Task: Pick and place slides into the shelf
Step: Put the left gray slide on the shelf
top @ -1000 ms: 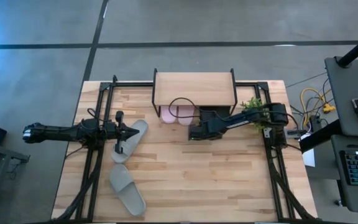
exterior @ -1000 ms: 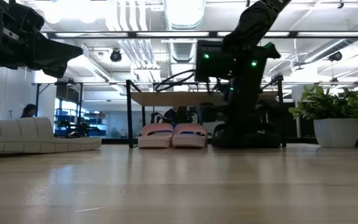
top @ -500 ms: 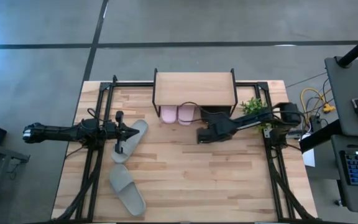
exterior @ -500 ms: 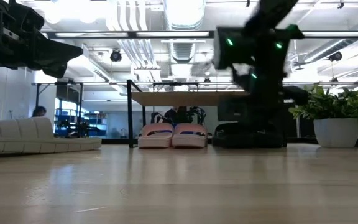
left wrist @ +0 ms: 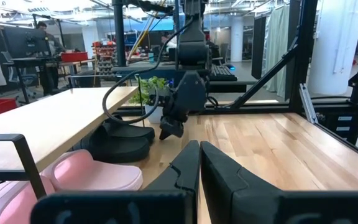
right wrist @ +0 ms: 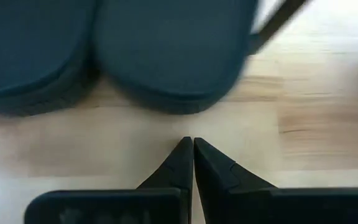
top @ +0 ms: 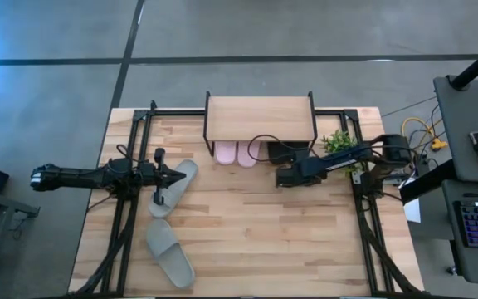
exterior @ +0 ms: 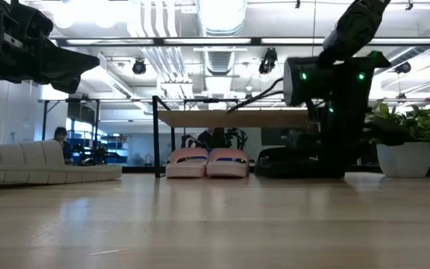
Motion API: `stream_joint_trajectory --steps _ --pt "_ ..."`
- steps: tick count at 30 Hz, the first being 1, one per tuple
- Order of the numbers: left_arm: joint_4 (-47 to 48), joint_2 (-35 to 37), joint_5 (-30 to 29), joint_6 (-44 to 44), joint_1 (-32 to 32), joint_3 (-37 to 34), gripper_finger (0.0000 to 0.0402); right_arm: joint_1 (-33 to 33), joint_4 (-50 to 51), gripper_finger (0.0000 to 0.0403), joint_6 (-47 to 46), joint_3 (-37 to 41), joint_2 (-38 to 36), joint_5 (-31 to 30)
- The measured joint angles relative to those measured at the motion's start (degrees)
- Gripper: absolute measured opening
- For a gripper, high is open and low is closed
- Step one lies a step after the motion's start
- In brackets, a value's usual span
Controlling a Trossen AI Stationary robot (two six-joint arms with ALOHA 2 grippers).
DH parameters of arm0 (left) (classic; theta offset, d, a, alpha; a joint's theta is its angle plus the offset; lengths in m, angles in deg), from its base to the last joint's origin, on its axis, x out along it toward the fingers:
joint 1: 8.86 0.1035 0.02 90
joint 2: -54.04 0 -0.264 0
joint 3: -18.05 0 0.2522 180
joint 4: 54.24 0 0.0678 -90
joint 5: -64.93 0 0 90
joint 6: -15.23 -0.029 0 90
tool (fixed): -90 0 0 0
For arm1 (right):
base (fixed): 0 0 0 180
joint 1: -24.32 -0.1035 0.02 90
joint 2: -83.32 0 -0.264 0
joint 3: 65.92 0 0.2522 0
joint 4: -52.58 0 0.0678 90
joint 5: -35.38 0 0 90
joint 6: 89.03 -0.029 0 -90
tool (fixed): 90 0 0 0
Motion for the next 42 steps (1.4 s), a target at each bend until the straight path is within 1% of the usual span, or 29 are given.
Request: stream_joint_trajectory --steps 2,4,6,8,9,10,11,13,15,18,22,24,25,29,31,32,36,40,42 --pt "-0.02 0.00 0.01 0.00 0.01 0.00 0.0000 -1.01 -3.22 0.0009 3.30 -0.82 -1.06 0.34" --pt "0.00 0.00 0.00 0.00 0.01 0.00 0.0000 -3.04 -9.38 0.0008 8.97 -2.64 -2.18 0.37" --pt "0.00 0.00 0.00 0.00 0.01 0.00 0.0000 -5.48 -16.36 0.0009 18.11 -4.83 -2.86 1.06" --pt "-0.01 0.00 0.00 0.00 0.01 0.00 0.0000 -7.93 -23.25 0.0009 30.48 -7.54 -2.95 3.63" --pt "0.00 0.00 0.00 0.00 0.01 0.00 0.0000 -8.84 -25.59 0.0009 36.19 -9.10 -2.95 5.66" --pt "0.00 0.00 0.00 0.00 -0.01 0.00 0.0000 -9.48 -26.53 0.0009 39.91 -10.73 -2.95 7.46" --pt "0.00 0.00 0.00 0.00 0.00 0.00 0.0000 -9.88 -26.26 0.0009 41.61 -12.45 -2.88 8.82" --pt "0.00 0.00 0.00 0.00 0.00 0.00 0.0000 -9.82 -24.14 0.0009 41.95 -15.54 -2.61 10.18" --pt "-0.02 -0.04 0.00 0.00 0.01 0.00 0.0000 -9.10 -21.11 0.0009 41.76 -17.64 -2.51 10.26" --pt "-0.06 -0.06 0.00 0.00 0.01 0.00 0.0000 -8.08 -19.62 0.0009 41.61 -19.82 -2.53 10.42" --pt "-0.17 0.02 -0.04 0.00 0.01 0.00 0.0000 -7.94 -18.73 0.0009 41.11 -21.52 -2.49 14.33" --pt "-1.54 0.00 -0.07 0.07 0.01 0.00 0.0000 -8.32 -18.93 0.0009 40.82 -22.18 -2.51 15.29" --pt "-3.97 -0.07 -0.02 2.65 -0.01 0.00 0.0000 -8.65 -18.95 0.0009 40.47 -22.33 -2.51 15.28" --pt "-14.00 -0.11 0.06 24.07 -0.10 0.00 0.0000 -9.78 -18.77 0.0009 39.77 -22.43 -2.51 15.26" --pt "-19.12 0.00 -0.24 31.46 -0.10 0.00 0.0000 -10.10 -18.34 0.0009 38.68 -22.43 -2.51 15.13" --pt "-21.46 0.04 -0.26 33.54 -0.10 0.00 0.0000 -10.17 -17.92 0.0009 38.25 -22.42 -2.51 15.09" --pt "-31.96 0.07 -0.33 34.51 -0.10 -0.02 0.0000 -10.03 -18.01 0.0009 37.66 -22.40 -2.51 14.80" --pt "-38.51 0.13 -0.13 34.62 -0.10 -0.02 0.0000 -9.94 -18.01 0.0009 37.66 -22.40 -2.51 14.77" --pt "-40.27 0.11 -0.46 34.56 -0.07 -0.01 0.0000 -9.93 -18.14 0.0009 37.68 -22.40 -2.51 14.80"
